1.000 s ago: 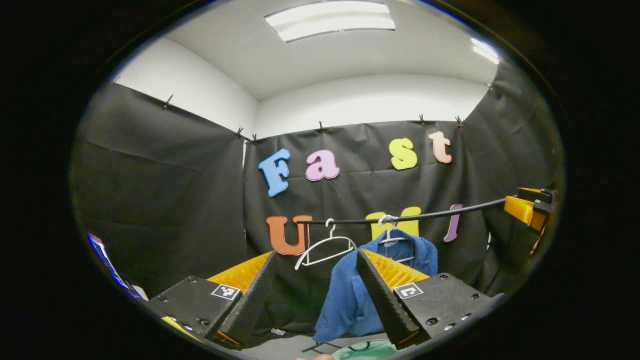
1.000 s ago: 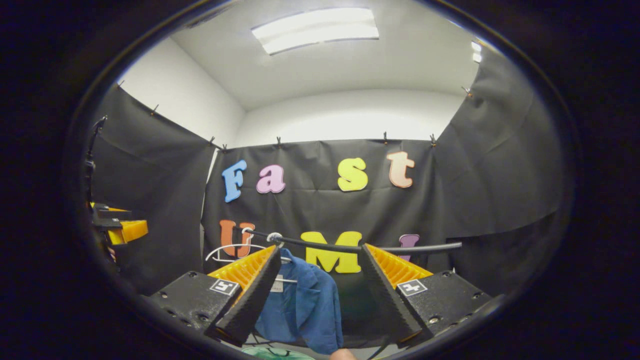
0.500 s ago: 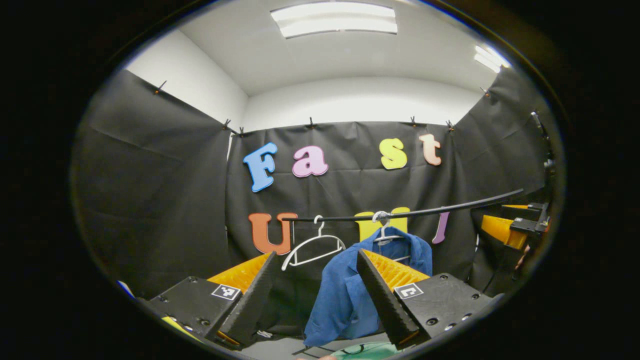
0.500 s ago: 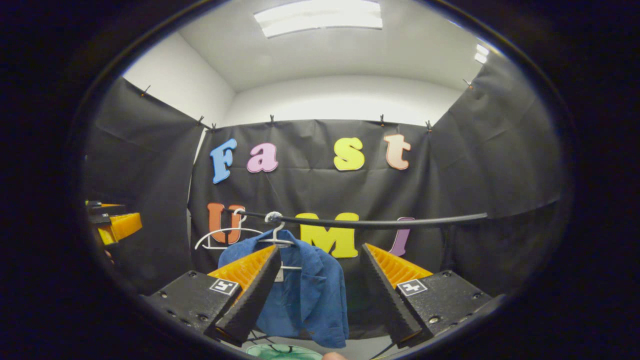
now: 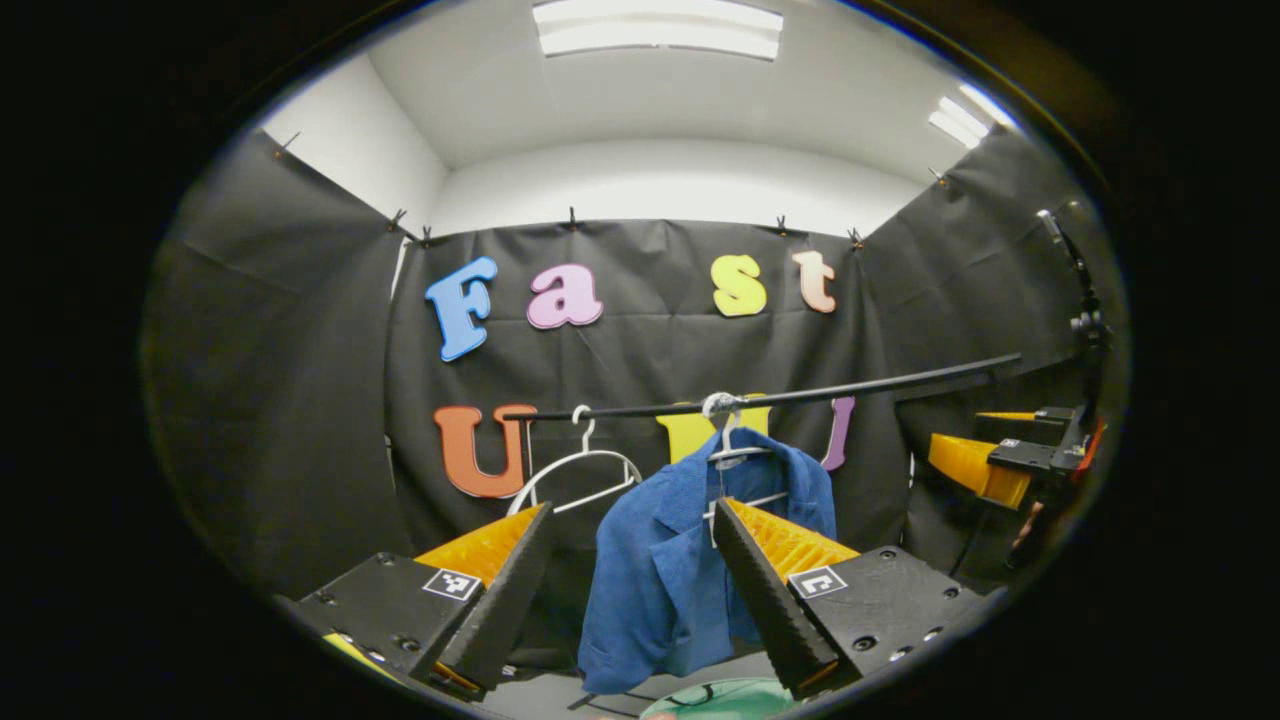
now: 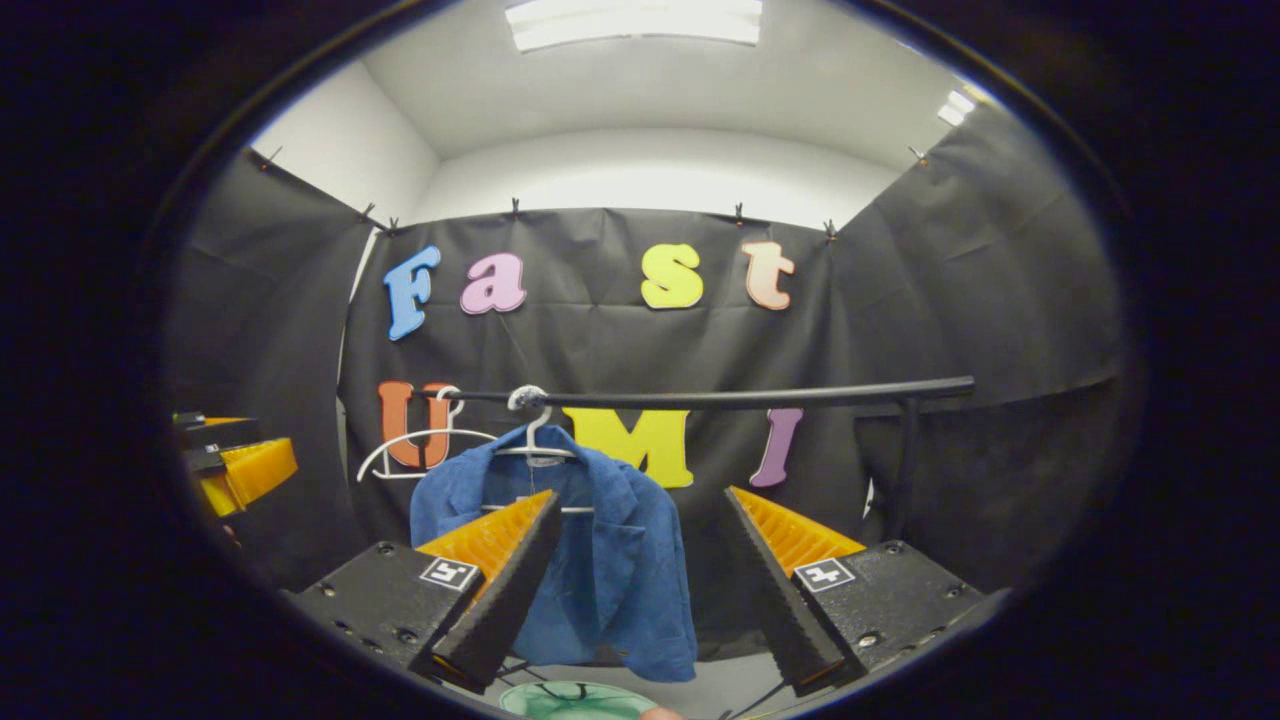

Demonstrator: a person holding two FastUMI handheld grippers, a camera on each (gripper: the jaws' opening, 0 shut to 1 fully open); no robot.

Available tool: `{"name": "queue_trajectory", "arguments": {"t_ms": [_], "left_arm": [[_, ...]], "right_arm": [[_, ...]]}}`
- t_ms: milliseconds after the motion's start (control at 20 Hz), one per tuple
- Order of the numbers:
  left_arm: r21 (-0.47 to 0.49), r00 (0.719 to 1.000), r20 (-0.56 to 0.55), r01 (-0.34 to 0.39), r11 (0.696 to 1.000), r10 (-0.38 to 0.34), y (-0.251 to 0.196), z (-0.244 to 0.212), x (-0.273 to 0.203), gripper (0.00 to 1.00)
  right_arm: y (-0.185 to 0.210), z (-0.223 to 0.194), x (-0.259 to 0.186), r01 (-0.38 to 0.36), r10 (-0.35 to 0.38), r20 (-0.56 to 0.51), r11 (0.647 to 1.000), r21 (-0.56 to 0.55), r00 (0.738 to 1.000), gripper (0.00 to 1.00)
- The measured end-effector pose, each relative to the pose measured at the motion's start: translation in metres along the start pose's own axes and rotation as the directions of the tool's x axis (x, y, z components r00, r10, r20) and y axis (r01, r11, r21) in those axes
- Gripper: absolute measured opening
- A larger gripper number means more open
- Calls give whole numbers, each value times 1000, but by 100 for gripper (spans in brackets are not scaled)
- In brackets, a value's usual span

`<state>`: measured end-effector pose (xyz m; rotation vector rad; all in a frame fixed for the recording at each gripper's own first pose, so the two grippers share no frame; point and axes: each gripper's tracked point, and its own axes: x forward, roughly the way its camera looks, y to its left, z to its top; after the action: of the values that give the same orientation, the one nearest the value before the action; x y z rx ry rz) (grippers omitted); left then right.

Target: Grasp the clothes on the hanger with both hands and then place them into the laundry hamper below.

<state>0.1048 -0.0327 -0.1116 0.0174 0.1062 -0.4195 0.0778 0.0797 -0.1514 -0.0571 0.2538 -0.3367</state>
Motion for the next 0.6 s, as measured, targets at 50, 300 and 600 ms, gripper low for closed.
{"name": "queue_trajectory", "arguments": {"t_ms": [50, 300, 600], "left_arm": [[-6, 1000, -14, 9, 1000, -10, -3, -7, 2, 100], [-23, 998, -57, 5, 1000, -6, -14, -31, 17, 100], [-44, 992, -100, -76, 996, 71, -24, -62, 31, 100]], "right_arm": [[-1, -3, 1, 8, -8, -9, 1000, -6, 1000, 99], [-5, -23, 13, 1, -2, -46, 999, -38, 999, 99], [7, -56, 47, -118, 112, -101, 991, -63, 989, 99]]}}
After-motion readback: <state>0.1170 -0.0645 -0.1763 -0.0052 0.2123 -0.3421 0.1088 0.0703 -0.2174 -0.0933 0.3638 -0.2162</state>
